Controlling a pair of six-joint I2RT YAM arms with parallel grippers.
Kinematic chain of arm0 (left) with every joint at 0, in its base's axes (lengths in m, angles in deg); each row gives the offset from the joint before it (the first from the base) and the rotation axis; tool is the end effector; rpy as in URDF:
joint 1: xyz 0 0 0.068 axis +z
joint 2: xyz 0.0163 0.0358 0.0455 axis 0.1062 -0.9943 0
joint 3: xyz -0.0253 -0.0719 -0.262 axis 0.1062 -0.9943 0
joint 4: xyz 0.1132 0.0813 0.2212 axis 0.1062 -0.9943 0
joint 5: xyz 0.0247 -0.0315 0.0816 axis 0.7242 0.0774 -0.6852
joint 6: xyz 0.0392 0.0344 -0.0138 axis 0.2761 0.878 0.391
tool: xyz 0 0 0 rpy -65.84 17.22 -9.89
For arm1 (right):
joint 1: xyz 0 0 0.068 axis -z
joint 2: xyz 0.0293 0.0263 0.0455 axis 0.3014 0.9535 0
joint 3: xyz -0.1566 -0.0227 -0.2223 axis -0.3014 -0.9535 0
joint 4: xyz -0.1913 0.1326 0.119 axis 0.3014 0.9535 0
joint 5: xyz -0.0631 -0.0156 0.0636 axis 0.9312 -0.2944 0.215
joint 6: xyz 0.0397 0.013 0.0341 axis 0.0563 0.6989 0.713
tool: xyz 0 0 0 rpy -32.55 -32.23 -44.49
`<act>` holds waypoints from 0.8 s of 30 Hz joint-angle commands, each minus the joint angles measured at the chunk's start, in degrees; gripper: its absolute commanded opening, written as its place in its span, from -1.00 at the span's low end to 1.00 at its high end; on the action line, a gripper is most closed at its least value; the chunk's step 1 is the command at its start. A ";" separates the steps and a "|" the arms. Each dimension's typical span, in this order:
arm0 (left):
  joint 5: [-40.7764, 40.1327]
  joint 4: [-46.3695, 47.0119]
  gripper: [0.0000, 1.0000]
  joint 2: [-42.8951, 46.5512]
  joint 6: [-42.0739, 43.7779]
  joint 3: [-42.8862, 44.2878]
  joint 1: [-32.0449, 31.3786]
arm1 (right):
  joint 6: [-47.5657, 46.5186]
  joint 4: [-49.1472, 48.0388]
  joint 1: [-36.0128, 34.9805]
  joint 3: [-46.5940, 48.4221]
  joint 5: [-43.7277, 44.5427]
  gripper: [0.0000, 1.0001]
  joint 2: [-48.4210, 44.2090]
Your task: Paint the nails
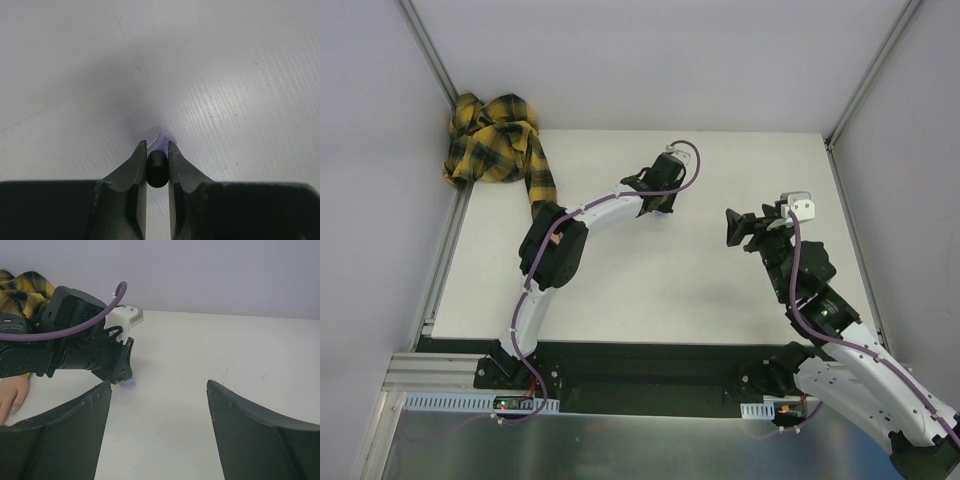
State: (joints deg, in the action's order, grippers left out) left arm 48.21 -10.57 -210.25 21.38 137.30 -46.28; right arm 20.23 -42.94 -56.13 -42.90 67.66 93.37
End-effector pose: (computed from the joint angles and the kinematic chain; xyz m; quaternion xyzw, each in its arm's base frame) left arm 0.3969 -0.3278 0.2069 0.2122 0.8662 -0.1158 0.4373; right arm 0.1301 0.0848 0.3534 -0.1215 0.6430 0.0404 0.7551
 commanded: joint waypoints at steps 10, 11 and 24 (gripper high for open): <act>-0.61 1.42 -0.84 -1.28 -1.26 1.48 -0.69 | 0.98 -2.84 0.79 0.03 -1.62 0.59 -0.61; -0.96 1.34 -0.82 -1.19 -1.44 1.39 -0.69 | 0.98 -2.84 0.88 -0.05 -1.79 0.59 -0.61; -1.67 1.34 -0.01 4.06 -1.17 -0.54 -0.77 | 1.33 -1.09 1.06 1.44 -3.11 0.59 0.44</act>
State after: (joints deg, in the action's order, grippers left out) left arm 47.91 -10.13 -211.00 20.47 137.28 -46.65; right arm 20.58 -42.89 -55.50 -43.16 65.48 93.48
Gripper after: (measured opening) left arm 0.468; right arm 0.796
